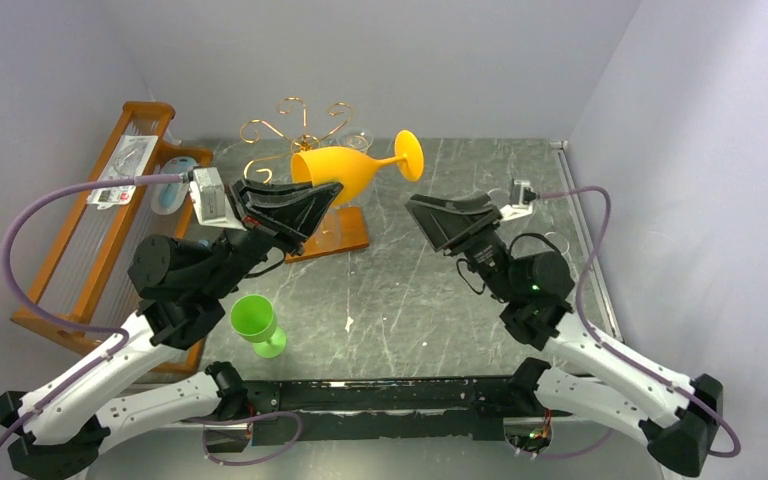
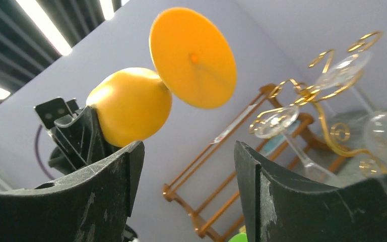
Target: Place the wine glass upside down on the wine glass rack
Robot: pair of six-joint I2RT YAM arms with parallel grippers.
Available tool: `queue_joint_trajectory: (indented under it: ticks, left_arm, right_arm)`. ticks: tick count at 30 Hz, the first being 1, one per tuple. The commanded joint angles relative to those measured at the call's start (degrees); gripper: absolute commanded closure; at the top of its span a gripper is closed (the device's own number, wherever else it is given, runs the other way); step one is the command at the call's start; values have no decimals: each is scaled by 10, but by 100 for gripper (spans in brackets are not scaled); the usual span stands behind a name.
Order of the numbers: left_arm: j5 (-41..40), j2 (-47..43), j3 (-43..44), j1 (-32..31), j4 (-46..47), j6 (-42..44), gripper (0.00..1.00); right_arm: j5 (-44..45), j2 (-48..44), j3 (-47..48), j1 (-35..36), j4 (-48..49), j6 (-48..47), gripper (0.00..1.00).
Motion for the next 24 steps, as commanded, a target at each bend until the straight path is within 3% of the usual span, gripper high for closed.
queue_joint_trajectory:
  ticks: [1,5,9,14,18,24]
  left_arm:
    - [-6,13,-22,2,151,3,95]
    - [-2,28,-37,2,197,8,95]
    - [-17,30,-67,1,249,13,95]
    - [-12,27,-79,2,259,13,95]
    - [-7,21,-90,1,266,8,95]
    - [-10,21,-94,2,260,7,95]
  right_arm:
    - [-54,61,29,2,126,80,31]
    - [13,105,46,20,159,138,32]
    - [78,137,62,51,216,135,33]
    - [146,156,83,63,209,159,35]
    - [194,168,102,66,174,213,45]
    - [204,190,134,71,153,225,50]
